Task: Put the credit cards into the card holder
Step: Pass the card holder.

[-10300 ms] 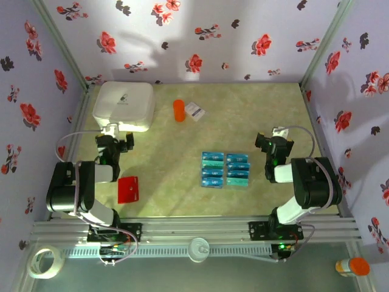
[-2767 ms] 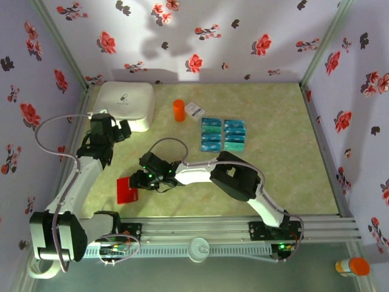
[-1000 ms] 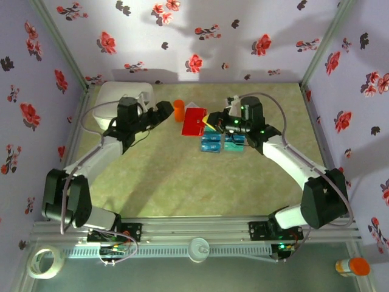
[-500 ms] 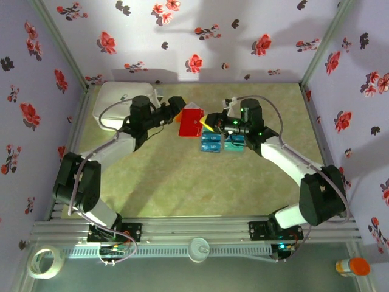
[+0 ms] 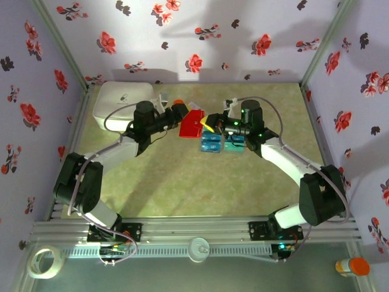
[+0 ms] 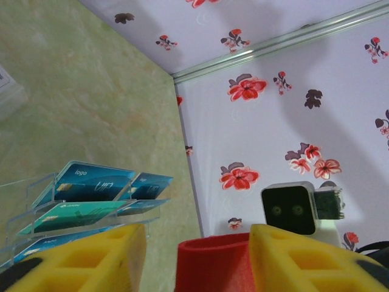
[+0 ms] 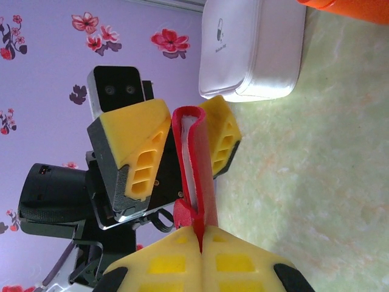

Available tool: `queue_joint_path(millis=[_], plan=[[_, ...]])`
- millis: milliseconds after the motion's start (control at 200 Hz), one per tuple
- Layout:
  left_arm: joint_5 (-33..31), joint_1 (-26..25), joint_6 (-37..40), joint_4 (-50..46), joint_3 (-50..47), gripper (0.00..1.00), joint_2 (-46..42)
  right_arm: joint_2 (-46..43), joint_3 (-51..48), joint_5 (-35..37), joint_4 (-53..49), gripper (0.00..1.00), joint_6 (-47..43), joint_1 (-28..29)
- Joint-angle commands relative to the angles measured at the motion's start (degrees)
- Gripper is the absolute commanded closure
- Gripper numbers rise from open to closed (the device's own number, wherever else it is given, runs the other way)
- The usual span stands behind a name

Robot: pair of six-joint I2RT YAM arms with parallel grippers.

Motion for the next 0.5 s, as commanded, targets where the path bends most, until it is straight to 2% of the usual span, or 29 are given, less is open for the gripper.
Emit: queue_joint_path(millis=[0, 180, 325, 370, 445, 495], plan=[[1.0, -0.8, -0.3, 3.8, -0.7, 0.62, -2.3, -0.1, -1.2, -0.9, 4.3, 1.0, 1.9, -0.4], [1.0, -1.1, -0.8, 5.8, -1.2, 1.0, -2.2, -0.2, -2.0, -0.4, 3.7, 1.0, 1.2, -0.4], [0.6, -1.4, -1.1, 7.1, -1.7, 1.0, -2.3, -0.3, -2.2, 0.3, 1.3, 1.0, -0.9, -0.5], [0.3, -1.5, -0.9, 7.2, -2.0, 1.0, -2.5, -0.6, -2.0, 0.7, -0.6, 0.9, -2.5, -0.6], [-1.1, -1.6, 0.0, 6.8, -2.9, 1.0, -3.5, -2.4, -1.3, 3.3, -7.4, 0.66, -7.0, -0.8], [-2.6, -1.7, 1.2, 5.8, -3.7, 1.0, -4.6, -3.8, -0.3, 5.7, -13.4, 0.57, -10.6, -0.8]])
